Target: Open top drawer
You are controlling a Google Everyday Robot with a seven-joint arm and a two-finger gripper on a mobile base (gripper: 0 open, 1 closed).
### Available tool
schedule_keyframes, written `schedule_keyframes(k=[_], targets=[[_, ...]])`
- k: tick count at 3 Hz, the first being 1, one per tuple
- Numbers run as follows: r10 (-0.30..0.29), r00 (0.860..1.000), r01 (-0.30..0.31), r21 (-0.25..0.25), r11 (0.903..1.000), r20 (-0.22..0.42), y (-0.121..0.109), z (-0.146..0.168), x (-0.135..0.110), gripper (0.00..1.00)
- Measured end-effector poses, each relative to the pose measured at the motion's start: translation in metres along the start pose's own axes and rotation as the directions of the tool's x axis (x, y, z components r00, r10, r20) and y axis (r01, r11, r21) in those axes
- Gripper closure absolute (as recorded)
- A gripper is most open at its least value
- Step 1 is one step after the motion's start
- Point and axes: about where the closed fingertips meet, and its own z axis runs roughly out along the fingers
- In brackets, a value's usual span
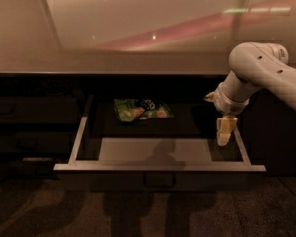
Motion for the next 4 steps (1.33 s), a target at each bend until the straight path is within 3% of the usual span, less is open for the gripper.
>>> schedule_keyframes(k=[1,2,4], targets=[[0.0,1.0,0.0,0.0,1.0,0.0,0.0,0.0,0.0,0.0],[-0.005,1.0,0.005,0.002,1.0,0.015,0.021,0.015,-0.003,0.0],[-0.074,0.995,0.075,-0.012,0.9971,0.062,0.096,0.04,-0.012,0.0]])
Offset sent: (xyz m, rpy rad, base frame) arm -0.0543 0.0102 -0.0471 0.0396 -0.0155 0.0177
